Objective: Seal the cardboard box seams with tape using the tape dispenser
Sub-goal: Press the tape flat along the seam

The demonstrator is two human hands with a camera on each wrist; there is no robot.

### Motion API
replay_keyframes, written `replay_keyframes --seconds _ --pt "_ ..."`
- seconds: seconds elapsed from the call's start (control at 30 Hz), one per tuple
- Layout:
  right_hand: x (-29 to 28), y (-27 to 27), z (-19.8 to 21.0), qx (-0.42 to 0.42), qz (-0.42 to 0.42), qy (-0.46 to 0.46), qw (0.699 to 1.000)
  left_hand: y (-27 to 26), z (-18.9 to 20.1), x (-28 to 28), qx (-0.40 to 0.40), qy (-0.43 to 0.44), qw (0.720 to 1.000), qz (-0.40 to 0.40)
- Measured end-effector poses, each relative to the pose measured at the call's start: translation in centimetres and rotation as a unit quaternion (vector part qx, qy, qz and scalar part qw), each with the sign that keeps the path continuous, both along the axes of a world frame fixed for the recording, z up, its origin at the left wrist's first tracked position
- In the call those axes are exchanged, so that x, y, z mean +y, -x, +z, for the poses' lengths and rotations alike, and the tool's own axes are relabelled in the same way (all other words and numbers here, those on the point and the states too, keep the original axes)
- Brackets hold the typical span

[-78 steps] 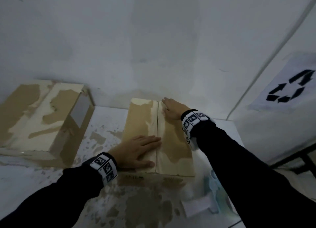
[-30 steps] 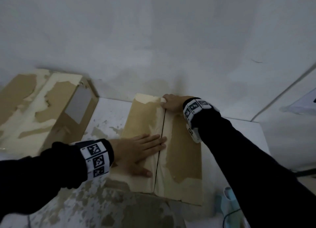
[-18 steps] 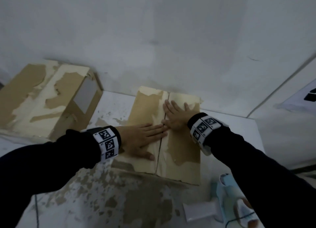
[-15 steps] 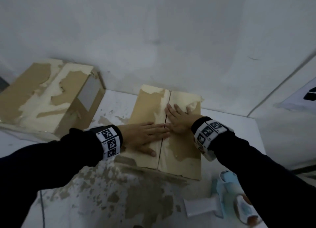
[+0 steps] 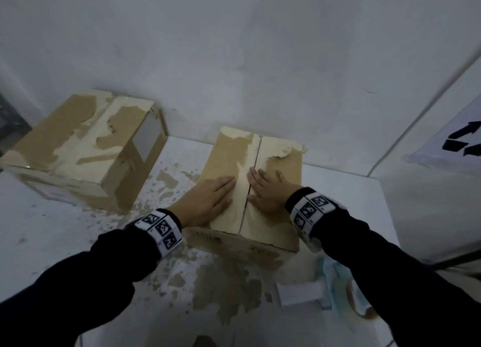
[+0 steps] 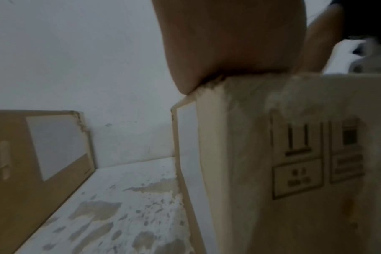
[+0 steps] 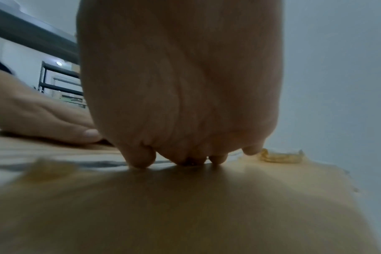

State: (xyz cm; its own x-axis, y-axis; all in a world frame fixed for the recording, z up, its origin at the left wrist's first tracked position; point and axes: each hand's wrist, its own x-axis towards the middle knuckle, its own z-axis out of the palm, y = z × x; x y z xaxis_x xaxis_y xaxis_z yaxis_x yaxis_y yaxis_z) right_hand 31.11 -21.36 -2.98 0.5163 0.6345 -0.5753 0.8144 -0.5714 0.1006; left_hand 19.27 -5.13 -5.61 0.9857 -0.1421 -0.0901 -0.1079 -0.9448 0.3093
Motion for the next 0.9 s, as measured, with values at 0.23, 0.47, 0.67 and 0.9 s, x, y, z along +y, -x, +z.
replay_keyframes --seconds 0.23,0.47,0.67,0.9 --pt "-3.5 5.5 0.1 0.044 0.072 -0.039 0.996 -3.5 2.6 0.7 0.021 -0.028 0.998 -0.057" --pt "-3.8 6.0 -0.9 0.022 0.081 -0.055 0.995 -5.5 1.3 -0.9 0.133 -0.128 0.977 -0.109" --pt "-4.7 7.2 -2.1 0.004 0.119 -0.115 0.986 -5.4 1.4 -0.6 0.128 -0.115 0.979 -0.111" --pt "-5.8 8.8 -4.7 -0.068 0.144 -0.32 0.934 -5.6 1.1 -0.8 0.112 -0.146 0.976 -0.119"
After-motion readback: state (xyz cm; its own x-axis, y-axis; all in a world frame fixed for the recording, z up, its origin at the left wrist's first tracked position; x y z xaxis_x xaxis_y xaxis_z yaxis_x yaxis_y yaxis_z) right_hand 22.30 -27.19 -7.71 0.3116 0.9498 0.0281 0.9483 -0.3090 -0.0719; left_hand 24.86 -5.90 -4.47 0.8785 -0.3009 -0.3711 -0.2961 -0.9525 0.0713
